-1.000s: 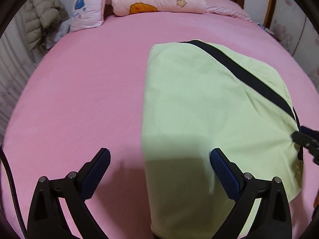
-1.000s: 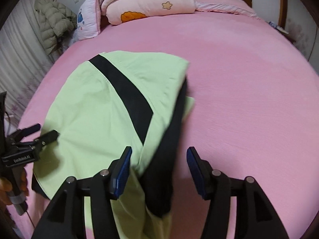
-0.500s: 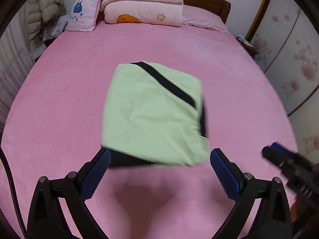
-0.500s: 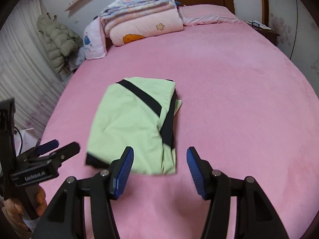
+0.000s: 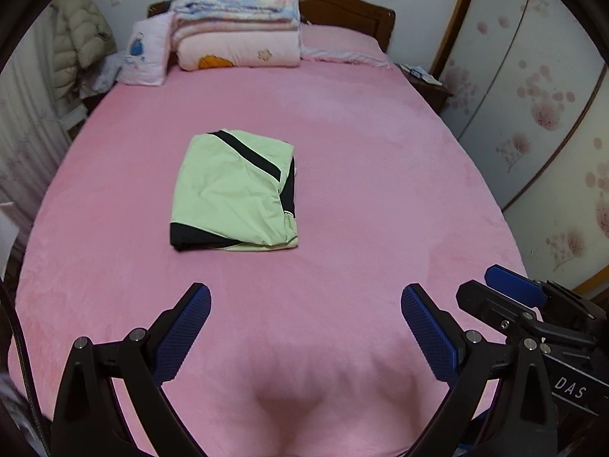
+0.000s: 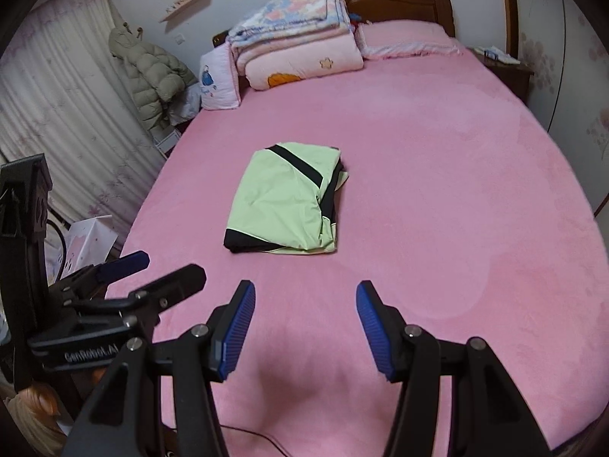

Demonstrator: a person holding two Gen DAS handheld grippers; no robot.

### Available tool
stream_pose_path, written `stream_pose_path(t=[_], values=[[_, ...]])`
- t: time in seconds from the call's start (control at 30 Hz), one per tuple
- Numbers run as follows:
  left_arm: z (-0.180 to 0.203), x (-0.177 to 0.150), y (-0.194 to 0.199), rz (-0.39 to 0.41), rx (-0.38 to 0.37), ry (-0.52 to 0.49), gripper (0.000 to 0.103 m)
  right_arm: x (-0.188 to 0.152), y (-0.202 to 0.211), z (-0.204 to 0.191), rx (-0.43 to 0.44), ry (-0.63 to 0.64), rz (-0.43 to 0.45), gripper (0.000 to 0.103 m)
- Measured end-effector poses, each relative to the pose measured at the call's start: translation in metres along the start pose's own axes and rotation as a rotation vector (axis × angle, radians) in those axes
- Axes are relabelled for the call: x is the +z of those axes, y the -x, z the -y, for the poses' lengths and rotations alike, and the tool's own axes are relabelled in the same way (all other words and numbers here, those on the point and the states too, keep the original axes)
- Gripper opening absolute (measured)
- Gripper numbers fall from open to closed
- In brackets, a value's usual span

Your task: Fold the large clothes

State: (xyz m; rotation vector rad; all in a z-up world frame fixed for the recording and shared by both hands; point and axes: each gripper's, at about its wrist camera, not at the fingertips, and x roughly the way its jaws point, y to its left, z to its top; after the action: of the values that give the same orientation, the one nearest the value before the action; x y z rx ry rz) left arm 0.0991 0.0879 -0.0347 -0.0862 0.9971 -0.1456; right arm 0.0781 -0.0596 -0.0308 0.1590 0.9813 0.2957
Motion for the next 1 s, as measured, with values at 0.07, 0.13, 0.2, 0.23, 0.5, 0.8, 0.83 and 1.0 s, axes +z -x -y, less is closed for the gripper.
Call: stream_pose_path(t=[0.07,0.13,0.2,0.23,0.5,0.8,0.83,1.0], values=[[0.013,-0.013,0.022,0.012,0.018,0.019,0.1,-0.008,0.021,0.001,-0.011,0.023,0.006,0.056],[0.022,-0.024,0.037,0.019,0.021,0.044,0.1,-0.017,0.038,0.003,-0.027,0.045,0.012,0.056],[0.029,-0.034,0.048,0.022,0.022,0.065,0.1,-0.027,0.051,0.005,-0.035,0.053,0.017,0.056],[0.034,-0.04,0.055,0.024,0.027,0.07,0.1,-0.032,0.057,0.008,-0.034,0.051,0.019,0.056],[0.072,-0.078,0.081,0.035,0.1,0.04,0.1,-0.065,0.087,0.025,-0.057,0.022,0.03,0.056],[0.099,-0.088,0.084,0.029,0.126,0.036,0.1,-0.073,0.104,0.047,-0.115,0.037,0.049,0.056],[0.101,-0.089,0.084,0.028,0.134,0.034,0.1,-0.074,0.104,0.048,-0.121,0.041,0.051,0.056],[0.107,-0.091,0.082,0.014,0.142,0.041,0.1,-0.078,0.105,0.058,-0.125,0.033,0.039,0.056]])
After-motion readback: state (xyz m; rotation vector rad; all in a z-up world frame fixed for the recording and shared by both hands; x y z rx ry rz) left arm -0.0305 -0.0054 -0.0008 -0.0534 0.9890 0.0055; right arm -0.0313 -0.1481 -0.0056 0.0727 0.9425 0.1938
